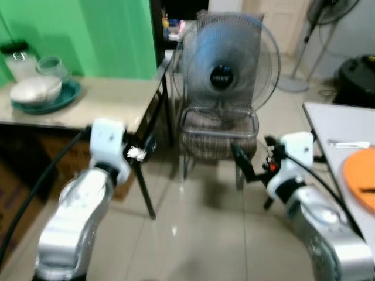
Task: Setting the table
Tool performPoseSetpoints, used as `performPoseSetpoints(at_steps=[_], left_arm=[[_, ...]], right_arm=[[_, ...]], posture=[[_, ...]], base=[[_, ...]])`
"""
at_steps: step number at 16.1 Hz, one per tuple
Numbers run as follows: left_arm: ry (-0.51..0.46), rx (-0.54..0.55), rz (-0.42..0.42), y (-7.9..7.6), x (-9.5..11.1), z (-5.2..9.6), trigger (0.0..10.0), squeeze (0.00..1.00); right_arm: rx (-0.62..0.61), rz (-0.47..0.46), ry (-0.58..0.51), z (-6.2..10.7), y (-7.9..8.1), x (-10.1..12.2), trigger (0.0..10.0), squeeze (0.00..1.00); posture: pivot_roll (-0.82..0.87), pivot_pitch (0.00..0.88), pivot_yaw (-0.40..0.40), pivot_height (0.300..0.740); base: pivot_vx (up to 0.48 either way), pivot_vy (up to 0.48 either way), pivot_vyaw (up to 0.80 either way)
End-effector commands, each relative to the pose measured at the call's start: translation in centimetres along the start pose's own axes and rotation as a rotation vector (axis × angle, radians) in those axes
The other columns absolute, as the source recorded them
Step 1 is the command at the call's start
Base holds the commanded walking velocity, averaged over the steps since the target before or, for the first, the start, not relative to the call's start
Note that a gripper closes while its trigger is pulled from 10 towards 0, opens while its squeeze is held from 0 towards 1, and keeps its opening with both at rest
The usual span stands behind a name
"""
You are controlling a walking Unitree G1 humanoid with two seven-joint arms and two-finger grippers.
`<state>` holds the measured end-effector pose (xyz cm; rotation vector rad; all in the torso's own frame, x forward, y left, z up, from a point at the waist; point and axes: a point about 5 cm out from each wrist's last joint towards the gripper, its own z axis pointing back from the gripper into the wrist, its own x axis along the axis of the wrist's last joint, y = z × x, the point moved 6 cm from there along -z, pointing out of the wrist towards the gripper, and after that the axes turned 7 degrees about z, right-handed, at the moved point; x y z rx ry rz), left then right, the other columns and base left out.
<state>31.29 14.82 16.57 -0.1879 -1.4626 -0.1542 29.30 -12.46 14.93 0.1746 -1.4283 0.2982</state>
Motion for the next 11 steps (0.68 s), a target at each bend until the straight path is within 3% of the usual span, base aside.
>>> performPoseSetpoints(at_steps=[1, 11], left_arm=[[0.004, 0.009, -0.004, 0.33, 0.00, 0.04, 10.0, 0.00], [0.007, 0.008, -0.009, 0.50, -0.04, -0.03, 10.0, 0.00]], right_arm=[[0.020, -0.006, -0.011, -0.09, 0.43, 0.42, 10.0, 0.00], [0.030, -0.016, 0.017, -0.02, 0.60, -0.12, 10.0, 0.00]], posture=[[0.08, 0.000, 0.007, 0.740], [0.10, 0.000, -0.008, 0.740]], base=[[0.000, 0.326, 0.00], [0.000, 0.327, 0.00]])
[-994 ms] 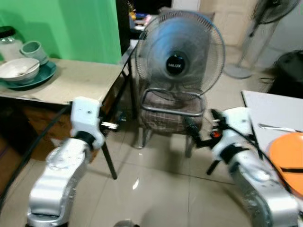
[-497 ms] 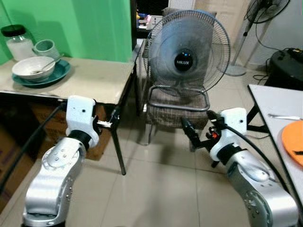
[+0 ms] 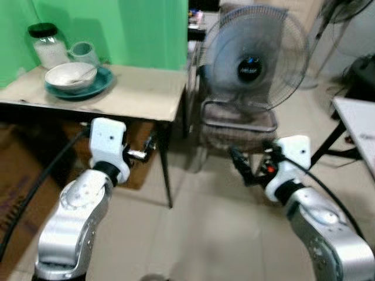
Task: Setting the table
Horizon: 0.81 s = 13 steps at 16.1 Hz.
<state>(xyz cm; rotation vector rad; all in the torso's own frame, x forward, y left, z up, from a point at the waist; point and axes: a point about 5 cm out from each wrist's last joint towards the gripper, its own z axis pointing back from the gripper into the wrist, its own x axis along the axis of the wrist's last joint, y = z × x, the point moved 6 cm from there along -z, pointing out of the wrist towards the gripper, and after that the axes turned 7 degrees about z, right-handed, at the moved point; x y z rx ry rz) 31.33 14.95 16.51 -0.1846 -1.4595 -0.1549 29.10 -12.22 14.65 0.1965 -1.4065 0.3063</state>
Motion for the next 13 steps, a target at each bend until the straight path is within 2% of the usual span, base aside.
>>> performPoseSetpoints(at_steps=[1, 8, 10, 13], left_arm=[[0.004, 0.007, -0.007, 0.37, 0.00, -0.02, 10.0, 0.00], [0.005, 0.009, -0.007, 0.48, -0.09, -0.04, 10.0, 0.00], [-0.002, 0.010, -0.004, 0.53, 0.00, 0.01, 10.0, 0.00], [-0.008, 0.037, 0.004, 0.88, 0.08, -0.16, 10.0, 0.00]], right_arm=[[0.009, -0.006, 0.000, -0.12, 0.30, 0.13, 10.0, 0.00], [0.026, 0.003, 0.009, -0.12, 0.43, 0.00, 10.0, 0.00], [0.019, -0.005, 0.008, -0.13, 0.29, -0.01, 10.0, 0.00], [0.016, 0.033, 0.007, -0.23, 0.21, 0.13, 10.0, 0.00]], posture=[[0.10, 0.000, -0.009, 0.740], [0.09, 0.000, -0.011, 0.740], [0.09, 0.000, -0.009, 0.740], [0.09, 0.000, -0.003, 0.740]], base=[[0.000, 0.330, 0.00], [0.000, 0.327, 0.00], [0.000, 0.000, 0.00], [0.000, 0.000, 0.00]])
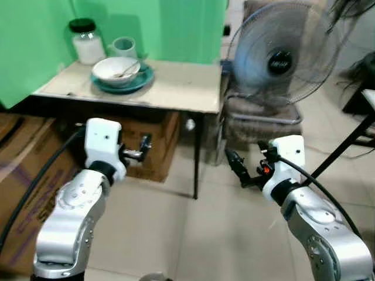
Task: Setting the table
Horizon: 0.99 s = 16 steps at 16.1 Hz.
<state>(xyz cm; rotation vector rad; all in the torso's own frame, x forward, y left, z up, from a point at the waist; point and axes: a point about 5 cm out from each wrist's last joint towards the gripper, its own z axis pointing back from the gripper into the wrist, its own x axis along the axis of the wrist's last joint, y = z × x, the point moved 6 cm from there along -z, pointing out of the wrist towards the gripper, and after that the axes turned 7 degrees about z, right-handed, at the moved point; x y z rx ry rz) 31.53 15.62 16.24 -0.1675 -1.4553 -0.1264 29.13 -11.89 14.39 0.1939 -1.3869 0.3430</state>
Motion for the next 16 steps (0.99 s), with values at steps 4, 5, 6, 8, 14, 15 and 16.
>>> performPoseSetpoints(at_steps=[4, 5, 6, 8, 14, 15, 16], left_arm=[[-0.031, 0.018, -0.012, 0.47, 0.72, -0.29, 10.0, 0.00], [-0.032, 0.019, -0.011, 0.50, 0.73, -0.27, 10.0, 0.00], [-0.034, 0.021, -0.009, 0.52, 0.76, -0.25, 10.0, 0.00], [-0.036, 0.023, -0.008, 0.59, 0.77, -0.28, 10.0, 0.00], [-0.040, 0.024, -0.008, 0.70, 0.80, -0.14, 10.0, 0.00], [-0.039, 0.022, -0.013, 0.70, 0.78, -0.12, 10.0, 0.00], [-0.036, 0.015, -0.030, 0.67, 0.75, -0.08, 10.0, 0.00]], right_arm=[[0.022, 0.036, -0.015, -0.20, 0.25, 0.45, 10.0, 0.00], [0.028, 0.038, -0.015, -0.20, 0.33, 0.46, 10.0, 0.00], [0.034, 0.041, -0.016, -0.22, 0.40, 0.48, 10.0, 0.00], [0.030, 0.027, -0.022, -0.32, 0.28, 0.55, 10.0, 0.00], [0.052, 0.073, -0.022, -0.39, 0.31, 0.64, 10.0, 0.00], [0.054, 0.076, -0.023, -0.43, 0.35, 0.66, 10.0, 0.00], [0.056, 0.079, -0.025, -0.50, 0.41, 0.72, 10.0, 0.00]], posture=[[0.09, 0.000, -0.003, 0.740], [0.09, 0.000, -0.003, 0.740], [0.09, 0.000, -0.005, 0.740], [0.09, 0.000, -0.009, 0.740], [0.10, 0.000, -0.013, 0.740], [0.10, 0.000, -0.014, 0.740], [0.10, 0.000, -0.013, 0.740]], base=[[0.141, 0.000, 0.40], [0.326, 0.000, 0.80], [0.337, 0.000, 0.80], [0.336, 0.000, 0.26], [0.335, 0.000, 0.07], [0.337, 0.000, 0.80], [0.337, 0.000, 0.80]])
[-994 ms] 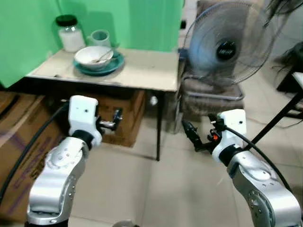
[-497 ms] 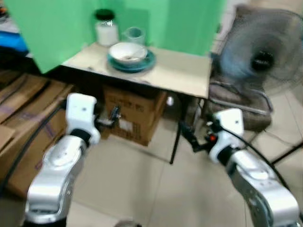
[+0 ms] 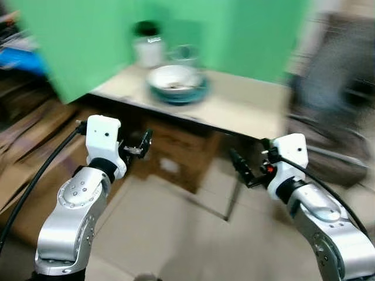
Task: Setting the table
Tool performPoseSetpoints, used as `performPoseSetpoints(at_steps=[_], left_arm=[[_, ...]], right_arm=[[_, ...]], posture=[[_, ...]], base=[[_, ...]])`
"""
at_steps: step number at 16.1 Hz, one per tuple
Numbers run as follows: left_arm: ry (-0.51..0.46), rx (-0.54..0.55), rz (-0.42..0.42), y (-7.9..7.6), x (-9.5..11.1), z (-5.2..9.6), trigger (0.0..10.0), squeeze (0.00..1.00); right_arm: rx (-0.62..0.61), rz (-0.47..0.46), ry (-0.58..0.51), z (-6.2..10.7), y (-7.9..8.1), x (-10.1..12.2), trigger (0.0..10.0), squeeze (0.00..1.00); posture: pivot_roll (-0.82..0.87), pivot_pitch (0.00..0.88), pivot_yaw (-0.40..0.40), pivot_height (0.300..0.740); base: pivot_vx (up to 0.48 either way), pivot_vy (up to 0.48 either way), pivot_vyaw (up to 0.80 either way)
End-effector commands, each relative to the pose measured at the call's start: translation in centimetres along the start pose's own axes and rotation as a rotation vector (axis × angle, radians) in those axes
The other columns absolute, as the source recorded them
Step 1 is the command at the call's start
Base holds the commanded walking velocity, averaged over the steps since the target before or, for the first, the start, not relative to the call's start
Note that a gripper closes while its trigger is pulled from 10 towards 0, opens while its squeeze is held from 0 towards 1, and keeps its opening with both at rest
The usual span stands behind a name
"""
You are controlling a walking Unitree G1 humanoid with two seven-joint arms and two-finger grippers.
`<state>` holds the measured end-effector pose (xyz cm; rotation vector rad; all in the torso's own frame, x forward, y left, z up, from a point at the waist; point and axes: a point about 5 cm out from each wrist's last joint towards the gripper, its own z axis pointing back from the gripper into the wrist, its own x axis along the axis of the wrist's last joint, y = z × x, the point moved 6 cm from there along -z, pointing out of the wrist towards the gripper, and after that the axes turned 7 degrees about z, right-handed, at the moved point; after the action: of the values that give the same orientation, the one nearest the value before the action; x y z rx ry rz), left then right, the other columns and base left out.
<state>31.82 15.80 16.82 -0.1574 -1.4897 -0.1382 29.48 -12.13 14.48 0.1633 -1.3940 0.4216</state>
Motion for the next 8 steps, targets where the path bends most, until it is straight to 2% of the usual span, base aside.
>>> performPoseSetpoints(at_steps=[1, 2, 4, 8], left_arm=[[0.000, 0.007, -0.022, 0.38, 0.05, 0.19, 10.0, 0.00], [-0.001, 0.005, -0.022, 0.38, 0.10, 0.22, 10.0, 0.00], [-0.004, -0.013, -0.033, 0.22, 0.31, 0.29, 10.0, 0.00], [-0.002, -0.046, -0.046, -0.10, 0.44, 0.09, 10.0, 0.00]], right_arm=[[0.028, 0.003, -0.031, -0.33, 0.72, 0.78, 10.0, 0.00], [0.023, 0.002, -0.042, -0.37, 0.70, 0.97, 10.0, 0.00], [-0.011, -0.058, -0.069, -0.40, 0.25, 1.43, 10.0, 0.00], [-0.035, -0.062, -0.074, -0.43, 0.05, 1.43, 10.0, 0.00]], posture=[[0.10, 0.000, -0.010, 0.740], [0.11, 0.000, -0.009, 0.740], [0.10, 0.000, 0.005, 0.740], [0.09, 0.000, 0.024, 0.740]], base=[[0.337, 0.000, 0.80], [0.337, 0.000, 0.80], [0.337, 0.000, 0.00], [0.333, 0.000, 0.00]])
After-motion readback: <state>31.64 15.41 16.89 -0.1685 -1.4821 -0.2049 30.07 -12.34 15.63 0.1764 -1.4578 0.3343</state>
